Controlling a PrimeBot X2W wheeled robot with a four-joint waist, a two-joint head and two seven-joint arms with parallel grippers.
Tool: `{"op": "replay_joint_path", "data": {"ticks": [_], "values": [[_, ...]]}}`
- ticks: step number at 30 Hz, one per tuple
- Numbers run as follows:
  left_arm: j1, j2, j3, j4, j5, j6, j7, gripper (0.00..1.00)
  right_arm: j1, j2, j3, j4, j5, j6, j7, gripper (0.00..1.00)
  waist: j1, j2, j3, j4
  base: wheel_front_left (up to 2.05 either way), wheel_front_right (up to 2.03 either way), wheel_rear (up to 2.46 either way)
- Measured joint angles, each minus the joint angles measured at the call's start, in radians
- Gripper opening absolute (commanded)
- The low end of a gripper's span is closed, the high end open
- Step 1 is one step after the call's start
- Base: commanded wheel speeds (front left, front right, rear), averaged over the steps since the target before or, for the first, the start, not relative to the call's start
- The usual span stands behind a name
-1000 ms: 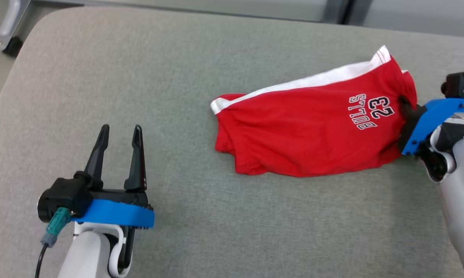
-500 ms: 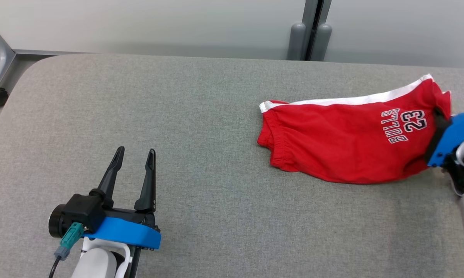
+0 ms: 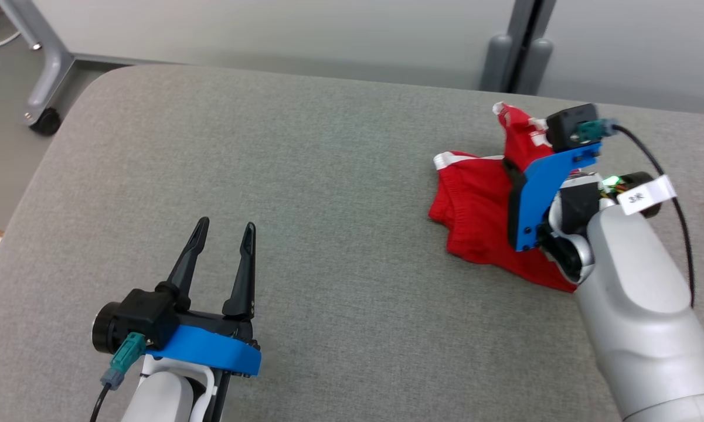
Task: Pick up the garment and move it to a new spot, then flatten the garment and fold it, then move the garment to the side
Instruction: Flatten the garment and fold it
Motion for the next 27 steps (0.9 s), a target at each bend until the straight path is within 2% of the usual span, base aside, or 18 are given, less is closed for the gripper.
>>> {"op": "replay_joint_path", "data": {"ticks": [5, 7, 8, 10, 12, 17, 21, 24, 27], "values": [[-0.014, -0.005, -0.009, 0.004, -0.004, 0.000, 0.000, 1.00, -0.005, 0.028, 0.030, 0.045, 0.027, 0.000, 0.023, 0.00, 0.0000, 0.0000, 0.020, 0.040, 0.00, 0.00, 0.00], [-0.016, -0.007, -0.012, 0.006, -0.006, 0.000, 0.000, 1.00, -0.014, 0.030, 0.034, 0.063, 0.032, 0.000, 0.020, 0.45, 0.0000, 0.0000, 0.029, 0.053, 0.00, 0.00, 0.00], [-0.016, -0.007, -0.013, 0.007, -0.006, 0.000, 0.000, 1.00, -0.018, 0.032, 0.035, 0.069, 0.037, 0.000, 0.013, 1.00, 0.0000, 0.0000, 0.033, 0.058, 0.00, 0.00, 0.00], [-0.017, -0.008, -0.012, 0.007, -0.006, 0.000, 0.000, 1.00, -0.023, 0.035, 0.052, 0.078, 0.058, 0.000, 0.004, 1.00, 0.0001, 0.0000, 0.040, 0.063, 0.00, 0.00, 0.00], [-0.018, -0.008, -0.007, 0.007, -0.006, 0.000, 0.000, 1.00, -0.025, 0.040, 0.082, 0.066, 0.126, 0.000, -0.006, 1.00, 0.0002, 0.0000, 0.041, 0.060, 0.00, 0.00, 0.00], [-0.017, -0.006, 0.023, 0.010, -0.004, 0.000, 0.000, 1.00, -0.034, 0.026, 0.176, -0.078, 0.277, 0.000, -0.067, 1.00, 0.0002, 0.0000, 0.027, 0.036, 0.00, 0.00, 0.00], [-0.011, -0.001, 0.041, 0.007, 0.004, 0.000, 0.000, 1.00, -0.008, -0.089, 0.156, -0.171, 0.295, 0.000, -0.116, 1.00, 0.0002, 0.0000, 0.009, 0.002, 0.00, 0.00, 0.00], [-0.009, 0.002, 0.046, 0.004, 0.005, 0.000, 0.000, 1.00, 0.043, -0.151, 0.115, -0.198, 0.283, 0.000, -0.140, 1.00, 0.0002, 0.0000, -0.004, -0.023, 0.00, 0.00, 0.00], [-0.007, 0.002, 0.043, 0.004, 0.005, 0.000, 0.000, 1.00, 0.104, -0.226, 0.072, -0.187, 0.211, 0.000, -0.162, 1.00, 0.0001, 0.0000, -0.013, -0.041, 0.00, 0.00, 0.00]]}}
